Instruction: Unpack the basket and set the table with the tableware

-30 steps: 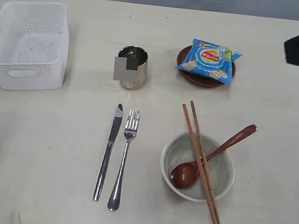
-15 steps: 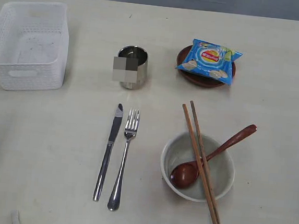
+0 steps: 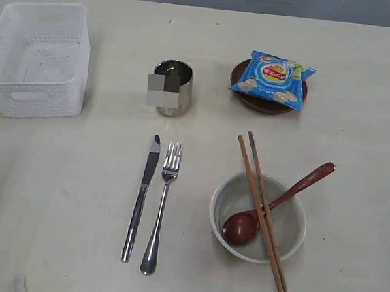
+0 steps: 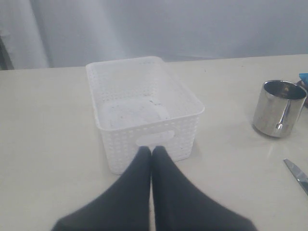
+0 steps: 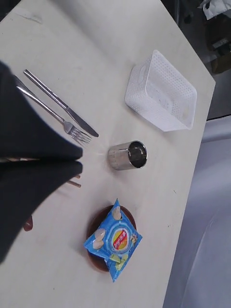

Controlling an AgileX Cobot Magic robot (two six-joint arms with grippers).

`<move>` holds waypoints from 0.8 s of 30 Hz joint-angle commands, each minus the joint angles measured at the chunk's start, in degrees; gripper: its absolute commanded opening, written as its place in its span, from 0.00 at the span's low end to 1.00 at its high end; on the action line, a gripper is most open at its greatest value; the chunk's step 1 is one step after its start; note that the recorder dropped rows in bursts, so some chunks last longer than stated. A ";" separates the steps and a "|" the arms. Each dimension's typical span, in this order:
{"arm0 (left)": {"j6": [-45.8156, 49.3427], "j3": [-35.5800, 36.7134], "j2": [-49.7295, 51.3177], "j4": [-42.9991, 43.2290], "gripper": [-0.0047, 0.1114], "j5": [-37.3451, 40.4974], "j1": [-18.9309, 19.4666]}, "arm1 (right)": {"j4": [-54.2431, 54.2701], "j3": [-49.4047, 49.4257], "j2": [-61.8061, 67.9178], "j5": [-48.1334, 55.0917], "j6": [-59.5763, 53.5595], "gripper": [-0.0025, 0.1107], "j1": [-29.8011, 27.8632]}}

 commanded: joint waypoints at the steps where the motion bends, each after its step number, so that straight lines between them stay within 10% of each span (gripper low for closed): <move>1: -0.09 0.14 -0.28 -0.27 0.04 -0.10 -0.43 | -0.55 4.30 -5.28 -1.43 0.41 0.02 0.02; 24: -0.09 0.14 -0.28 -0.27 0.04 -0.10 -0.43 | -0.55 10.02 -24.79 -2.28 0.41 0.02 -22.09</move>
